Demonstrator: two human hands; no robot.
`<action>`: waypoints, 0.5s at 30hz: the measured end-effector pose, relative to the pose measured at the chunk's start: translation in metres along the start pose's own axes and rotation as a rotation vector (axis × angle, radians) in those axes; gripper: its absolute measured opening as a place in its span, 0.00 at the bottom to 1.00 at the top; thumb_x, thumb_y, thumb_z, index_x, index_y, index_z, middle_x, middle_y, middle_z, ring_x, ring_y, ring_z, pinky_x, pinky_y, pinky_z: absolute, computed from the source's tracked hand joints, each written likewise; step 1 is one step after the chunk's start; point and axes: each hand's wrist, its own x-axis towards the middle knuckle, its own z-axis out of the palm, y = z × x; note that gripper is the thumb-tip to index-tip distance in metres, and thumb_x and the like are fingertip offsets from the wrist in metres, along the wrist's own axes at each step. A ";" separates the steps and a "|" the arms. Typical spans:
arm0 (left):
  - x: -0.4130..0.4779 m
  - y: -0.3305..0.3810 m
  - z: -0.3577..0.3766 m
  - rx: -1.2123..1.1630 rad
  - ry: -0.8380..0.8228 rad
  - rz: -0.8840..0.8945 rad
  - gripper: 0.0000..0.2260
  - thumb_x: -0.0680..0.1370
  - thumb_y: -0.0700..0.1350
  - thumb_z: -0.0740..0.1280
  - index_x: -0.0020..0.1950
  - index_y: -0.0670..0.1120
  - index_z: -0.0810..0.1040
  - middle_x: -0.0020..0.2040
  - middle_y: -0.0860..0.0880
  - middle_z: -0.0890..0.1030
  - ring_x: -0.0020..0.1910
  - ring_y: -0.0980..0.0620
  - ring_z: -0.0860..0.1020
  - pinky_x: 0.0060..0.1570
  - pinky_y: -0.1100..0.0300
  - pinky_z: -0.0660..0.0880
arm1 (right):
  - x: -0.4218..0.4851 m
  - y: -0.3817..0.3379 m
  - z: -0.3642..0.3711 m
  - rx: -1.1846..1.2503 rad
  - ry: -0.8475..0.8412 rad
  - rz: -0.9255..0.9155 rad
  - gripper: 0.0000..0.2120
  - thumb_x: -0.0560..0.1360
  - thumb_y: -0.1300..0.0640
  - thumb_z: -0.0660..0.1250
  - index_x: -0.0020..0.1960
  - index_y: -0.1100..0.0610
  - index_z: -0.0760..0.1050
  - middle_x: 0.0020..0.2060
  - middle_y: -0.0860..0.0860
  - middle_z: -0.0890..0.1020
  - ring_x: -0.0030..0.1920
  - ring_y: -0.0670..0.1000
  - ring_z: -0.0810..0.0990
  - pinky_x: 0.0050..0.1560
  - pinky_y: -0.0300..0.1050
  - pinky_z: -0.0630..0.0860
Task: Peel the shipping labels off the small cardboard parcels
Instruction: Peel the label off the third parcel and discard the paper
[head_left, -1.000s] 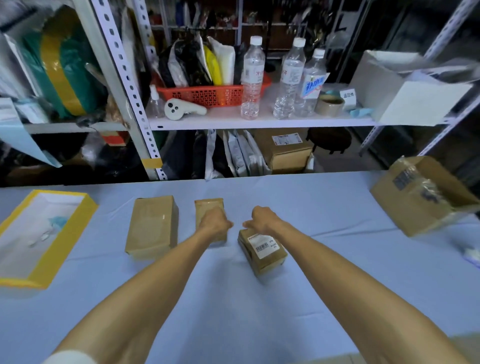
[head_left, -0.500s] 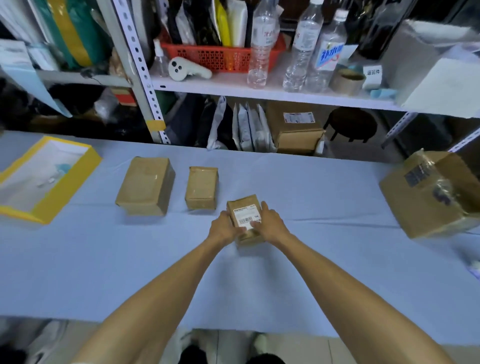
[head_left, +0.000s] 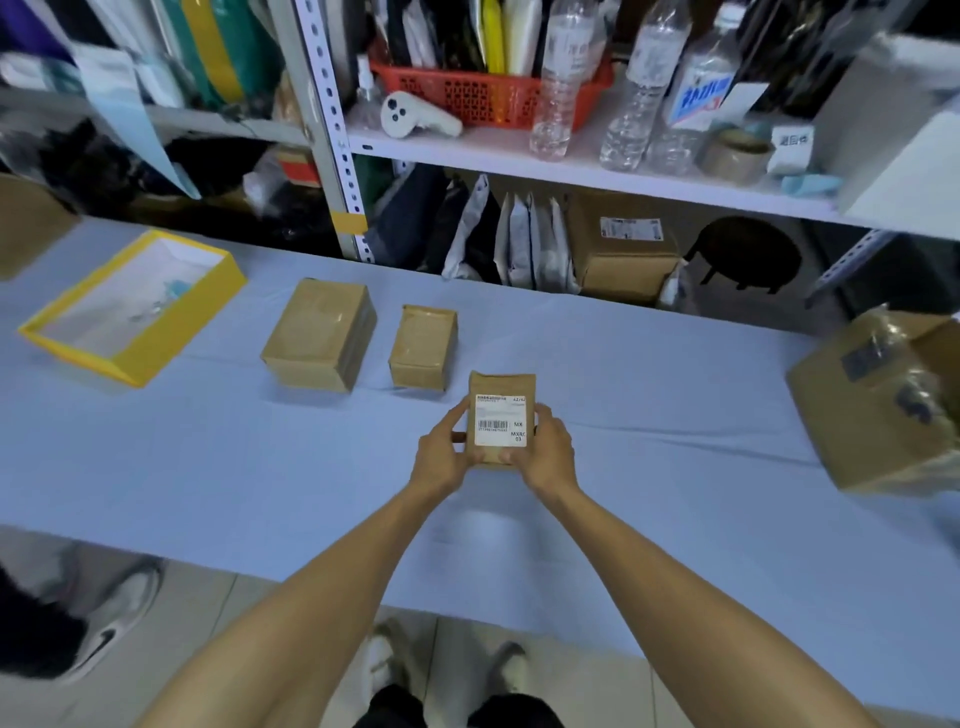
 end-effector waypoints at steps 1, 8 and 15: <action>-0.004 -0.001 -0.003 -0.008 -0.002 0.015 0.34 0.74 0.37 0.70 0.75 0.57 0.62 0.52 0.49 0.79 0.46 0.49 0.81 0.37 0.72 0.74 | -0.005 -0.002 0.001 0.037 0.012 -0.010 0.30 0.67 0.64 0.73 0.66 0.53 0.66 0.56 0.51 0.74 0.55 0.51 0.75 0.43 0.37 0.72; -0.020 -0.031 -0.020 0.039 -0.051 0.070 0.34 0.73 0.38 0.71 0.74 0.58 0.62 0.60 0.45 0.80 0.53 0.51 0.79 0.45 0.63 0.78 | -0.033 0.004 0.014 0.125 -0.101 -0.011 0.26 0.69 0.62 0.73 0.59 0.52 0.62 0.57 0.53 0.79 0.55 0.53 0.79 0.55 0.56 0.80; -0.019 -0.033 -0.019 0.102 -0.041 0.085 0.32 0.74 0.36 0.68 0.74 0.55 0.64 0.53 0.45 0.83 0.50 0.48 0.81 0.50 0.54 0.80 | -0.038 0.007 0.028 0.086 -0.020 -0.007 0.14 0.79 0.56 0.64 0.61 0.45 0.66 0.45 0.41 0.81 0.43 0.41 0.81 0.38 0.34 0.78</action>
